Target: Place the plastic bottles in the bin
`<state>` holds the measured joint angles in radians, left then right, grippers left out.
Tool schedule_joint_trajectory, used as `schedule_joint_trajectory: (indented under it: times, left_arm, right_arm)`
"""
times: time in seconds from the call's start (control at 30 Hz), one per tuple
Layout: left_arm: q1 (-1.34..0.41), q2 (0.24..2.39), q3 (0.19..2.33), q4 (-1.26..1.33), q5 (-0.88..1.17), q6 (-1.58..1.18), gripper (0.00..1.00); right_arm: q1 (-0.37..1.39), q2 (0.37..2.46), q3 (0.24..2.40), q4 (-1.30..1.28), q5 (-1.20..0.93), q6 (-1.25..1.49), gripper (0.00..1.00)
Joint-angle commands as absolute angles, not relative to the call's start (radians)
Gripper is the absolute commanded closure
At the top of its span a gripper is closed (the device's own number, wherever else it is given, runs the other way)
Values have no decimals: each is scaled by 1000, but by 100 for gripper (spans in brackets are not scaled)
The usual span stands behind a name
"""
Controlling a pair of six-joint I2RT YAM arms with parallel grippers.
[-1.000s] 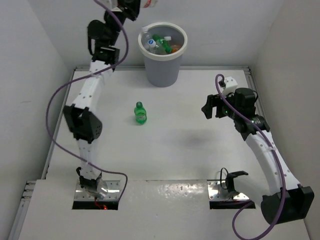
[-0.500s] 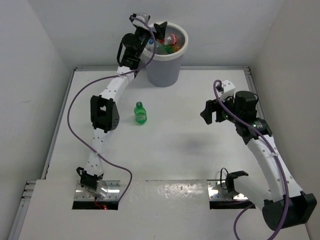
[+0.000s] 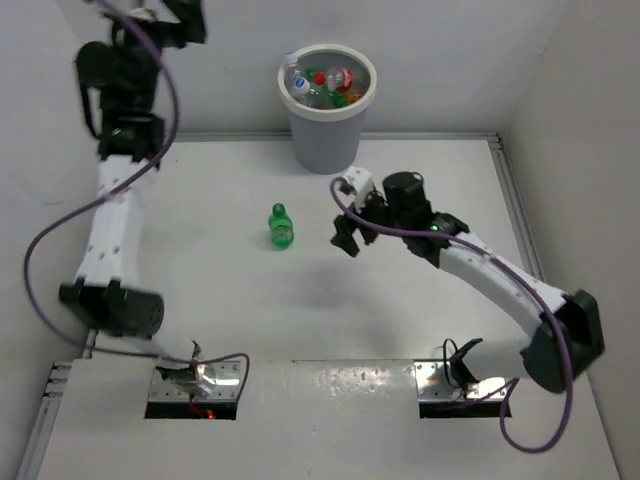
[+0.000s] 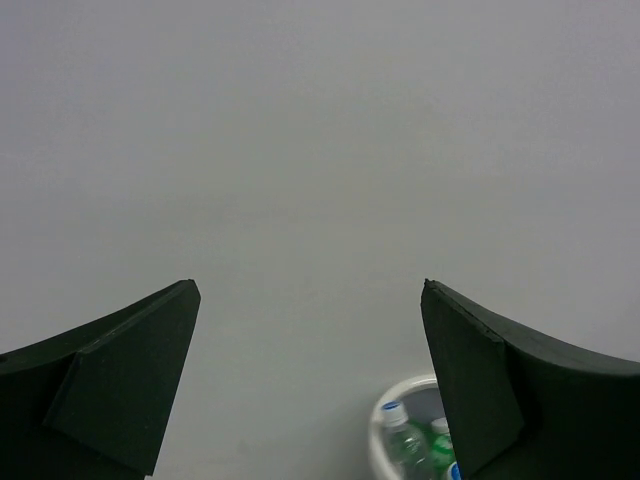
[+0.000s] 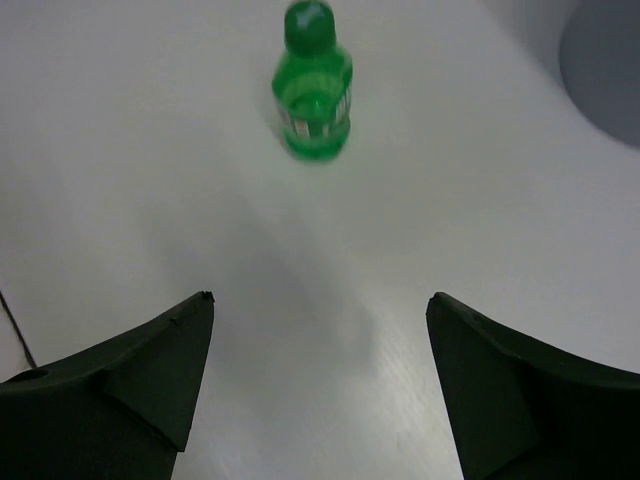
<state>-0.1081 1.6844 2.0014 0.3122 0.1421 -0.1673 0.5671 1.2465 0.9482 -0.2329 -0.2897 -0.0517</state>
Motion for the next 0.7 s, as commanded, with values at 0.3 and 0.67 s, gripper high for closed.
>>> schedule_joint_trajectory:
  times: [0.3, 0.67]
  left_arm:
    - [100, 990, 1116, -5, 155, -293, 0]
    - [228, 893, 988, -64, 193, -308, 0]
  right_arm:
    - [733, 1804, 1437, 75, -258, 205, 11]
    - [808, 2026, 1497, 87, -97, 196, 14]
